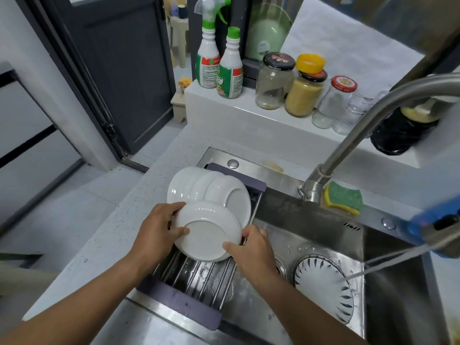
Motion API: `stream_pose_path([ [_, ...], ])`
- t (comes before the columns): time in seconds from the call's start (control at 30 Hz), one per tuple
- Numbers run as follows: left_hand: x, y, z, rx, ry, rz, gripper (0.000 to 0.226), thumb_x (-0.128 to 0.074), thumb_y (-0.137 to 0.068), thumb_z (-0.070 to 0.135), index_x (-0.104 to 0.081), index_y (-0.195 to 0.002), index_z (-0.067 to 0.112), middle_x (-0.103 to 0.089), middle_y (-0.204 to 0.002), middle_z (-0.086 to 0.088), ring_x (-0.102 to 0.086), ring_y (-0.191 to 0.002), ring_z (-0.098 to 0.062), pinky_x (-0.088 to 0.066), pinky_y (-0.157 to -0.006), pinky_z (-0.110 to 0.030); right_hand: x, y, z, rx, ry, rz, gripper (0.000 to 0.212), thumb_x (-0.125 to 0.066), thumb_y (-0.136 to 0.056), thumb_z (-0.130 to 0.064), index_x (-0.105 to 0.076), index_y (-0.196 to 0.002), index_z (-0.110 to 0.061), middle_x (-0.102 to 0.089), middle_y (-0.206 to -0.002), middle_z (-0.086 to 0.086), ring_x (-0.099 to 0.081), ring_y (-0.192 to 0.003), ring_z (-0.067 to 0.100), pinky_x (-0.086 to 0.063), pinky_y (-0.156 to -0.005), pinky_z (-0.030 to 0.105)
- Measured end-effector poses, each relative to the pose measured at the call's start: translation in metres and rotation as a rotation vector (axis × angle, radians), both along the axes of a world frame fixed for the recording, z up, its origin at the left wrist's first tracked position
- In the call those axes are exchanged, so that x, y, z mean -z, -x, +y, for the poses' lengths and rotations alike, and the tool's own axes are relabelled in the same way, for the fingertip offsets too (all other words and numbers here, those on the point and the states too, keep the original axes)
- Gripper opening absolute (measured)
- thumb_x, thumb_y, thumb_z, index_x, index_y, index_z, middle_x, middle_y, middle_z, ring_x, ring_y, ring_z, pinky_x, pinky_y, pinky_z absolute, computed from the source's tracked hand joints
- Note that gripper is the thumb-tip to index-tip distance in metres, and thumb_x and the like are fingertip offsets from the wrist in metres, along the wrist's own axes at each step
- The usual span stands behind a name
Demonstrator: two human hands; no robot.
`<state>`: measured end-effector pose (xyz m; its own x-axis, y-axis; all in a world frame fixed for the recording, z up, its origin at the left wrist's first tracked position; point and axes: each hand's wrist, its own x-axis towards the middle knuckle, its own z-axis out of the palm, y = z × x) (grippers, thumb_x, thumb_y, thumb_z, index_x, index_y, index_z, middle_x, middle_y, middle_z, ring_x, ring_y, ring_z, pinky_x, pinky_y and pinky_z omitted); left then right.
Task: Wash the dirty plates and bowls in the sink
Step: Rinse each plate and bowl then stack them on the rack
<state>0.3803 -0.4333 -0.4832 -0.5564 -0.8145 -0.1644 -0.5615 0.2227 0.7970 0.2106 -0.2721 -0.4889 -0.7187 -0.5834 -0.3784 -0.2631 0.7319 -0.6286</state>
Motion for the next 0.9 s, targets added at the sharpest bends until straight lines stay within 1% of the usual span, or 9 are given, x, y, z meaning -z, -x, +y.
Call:
stream_pose_path([
  [0.2,-0.009,0.006,0.019,0.013,0.164,0.03,0.077,-0.083,-0.083,0.014,-0.046,-0.147,0.037,-0.039,-0.145,0.011,-0.04,-0.133,-0.006,-0.035,-0.11,-0.027,-0.005,0.01,0.016,-0.024,0.08,-0.071,0.047,-0.081,-0.076,-0.049,-0.055,-0.113,-0.036,-0.046,-0.113,-0.013,-0.057,-0.094,0.006,-0.045,-0.075,0.027],
  [0.3,-0.021,0.024,0.037,0.087,0.315,0.06,0.07,-0.076,-0.088,0.014,-0.046,-0.148,0.034,-0.036,-0.151,0.01,-0.036,-0.139,-0.007,-0.032,-0.111,-0.026,-0.008,0.021,0.032,-0.002,0.134,-0.102,0.038,-0.079,-0.081,-0.046,-0.053,-0.108,-0.04,-0.052,-0.114,-0.012,-0.055,-0.095,0.003,-0.043,-0.077,0.025],
  [0.4,-0.033,0.053,0.061,0.224,0.354,0.119,0.059,-0.072,-0.091,0.011,-0.053,-0.143,0.029,-0.043,-0.145,0.013,-0.04,-0.133,-0.001,-0.029,-0.108,-0.014,-0.006,0.042,0.052,0.051,0.132,-0.106,0.034,-0.078,-0.084,-0.042,-0.062,-0.112,-0.031,-0.062,-0.112,-0.007,-0.059,-0.099,0.01,-0.043,-0.077,0.025],
  [0.5,-0.033,0.093,0.09,0.338,0.286,0.178,0.047,-0.072,-0.09,0.01,-0.061,-0.132,0.029,-0.053,-0.13,0.014,-0.051,-0.12,0.001,-0.037,-0.102,-0.011,-0.002,0.071,0.083,0.111,0.144,-0.1,0.021,-0.078,-0.086,-0.035,-0.066,-0.101,-0.028,-0.067,-0.097,-0.008,-0.065,-0.093,0.011,-0.045,-0.072,0.019],
  [0.57,-0.026,0.12,0.111,0.386,0.19,0.166,0.04,-0.071,-0.09,0.011,-0.066,-0.125,0.029,-0.058,-0.12,0.015,-0.057,-0.11,0.001,-0.044,-0.097,-0.015,0.004,0.091,0.106,0.138,0.16,-0.107,0.011,-0.078,-0.086,-0.031,-0.067,-0.086,-0.027,-0.069,-0.083,-0.011,-0.065,-0.081,0.009,-0.05,-0.073,0.025],
  [0.67,-0.005,0.152,0.139,0.398,-0.034,0.08,0.029,-0.072,-0.091,0.011,-0.07,-0.115,0.027,-0.067,-0.099,0.016,-0.065,-0.09,0.002,-0.05,-0.085,-0.016,0.019,0.116,0.144,0.143,0.123,-0.121,0.023,-0.071,-0.09,-0.019,-0.065,-0.068,-0.019,-0.064,-0.063,-0.009,-0.058,-0.06,0.009,-0.047,-0.061,0.028],
  [0.77,0.028,0.177,0.165,0.39,-0.16,-0.029,0.02,-0.07,-0.091,0.009,-0.069,-0.1,0.027,-0.07,-0.08,0.012,-0.065,-0.072,-0.001,-0.049,-0.075,-0.019,0.038,0.14,0.183,0.224,0.046,-0.156,0.021,-0.067,-0.089,-0.009,-0.069,-0.069,-0.013,-0.068,-0.066,0.002,-0.066,-0.063,0.022,-0.053,-0.062,0.037],
  [0.83,0.048,0.19,0.182,0.405,-0.214,-0.112,0.015,-0.068,-0.091,0.008,-0.069,-0.096,0.022,-0.068,-0.074,0.011,-0.059,-0.061,-0.002,-0.048,-0.068,-0.021,0.05,0.154,0.205,0.285,0.026,-0.207,0.02,-0.065,-0.089,-0.002,-0.07,-0.073,-0.014,-0.069,-0.068,0.005,-0.064,-0.059,0.019,-0.052,-0.059,0.033],
  [0.9,0.064,0.198,0.195,0.399,-0.259,-0.179,0.012,-0.07,-0.09,0.009,-0.069,-0.091,0.02,-0.069,-0.074,0.006,-0.058,-0.06,-0.008,-0.047,-0.066,-0.023,0.06,0.165,0.219,0.32,0.02,-0.227,0.024,-0.063,-0.088,0.004,-0.068,-0.073,-0.014,-0.067,-0.07,0.008,-0.06,-0.055,0.016,-0.051,-0.054,0.029],
])
